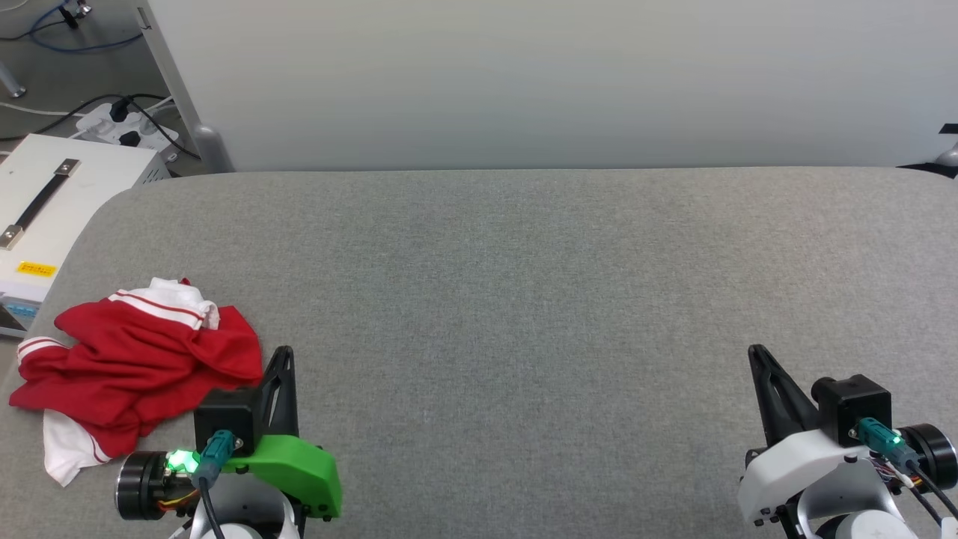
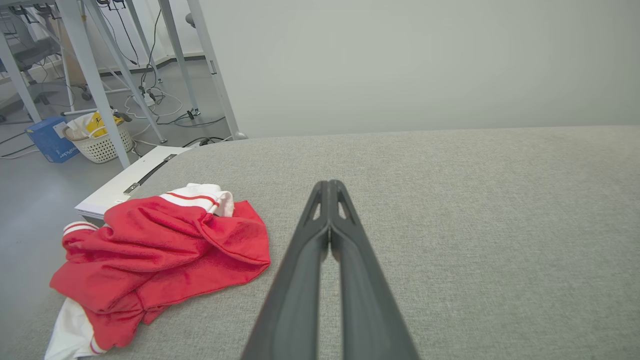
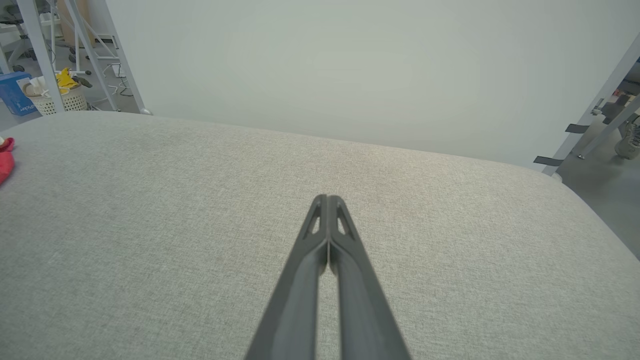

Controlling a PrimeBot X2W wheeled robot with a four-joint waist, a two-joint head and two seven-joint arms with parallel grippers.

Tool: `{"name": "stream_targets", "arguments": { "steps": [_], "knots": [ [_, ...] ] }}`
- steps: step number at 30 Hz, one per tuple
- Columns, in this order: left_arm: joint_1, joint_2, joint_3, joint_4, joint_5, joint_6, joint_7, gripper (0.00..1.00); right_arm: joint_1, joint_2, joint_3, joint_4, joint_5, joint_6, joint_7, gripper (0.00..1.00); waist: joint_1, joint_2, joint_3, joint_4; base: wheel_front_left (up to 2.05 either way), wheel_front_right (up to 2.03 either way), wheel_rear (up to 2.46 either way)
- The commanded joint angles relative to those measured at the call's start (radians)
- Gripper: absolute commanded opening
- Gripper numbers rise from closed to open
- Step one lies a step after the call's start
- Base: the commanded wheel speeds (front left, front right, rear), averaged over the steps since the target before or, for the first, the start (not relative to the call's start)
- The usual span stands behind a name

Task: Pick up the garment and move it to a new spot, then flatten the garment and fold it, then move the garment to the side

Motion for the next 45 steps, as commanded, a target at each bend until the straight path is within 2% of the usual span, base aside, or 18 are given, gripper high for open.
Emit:
{"name": "stream_targets", "arguments": {
  "steps": [1, 45],
  "knots": [
    [-0.017, -0.005, 0.000, -0.002, 0.009, 0.005, -0.001, 0.00, -0.017, -0.001, 0.000, -0.005, -0.010, -0.001, 0.003, 0.00, 0.0000, 0.0000, 0.000, 0.000, 0.00, 0.00, 0.00],
    [-0.017, -0.005, 0.000, -0.002, 0.009, 0.005, -0.001, 0.00, -0.017, -0.001, 0.000, -0.005, -0.010, -0.001, 0.003, 0.00, 0.0000, 0.0000, 0.000, 0.000, 0.00, 0.00, 0.00]
  ]
}}
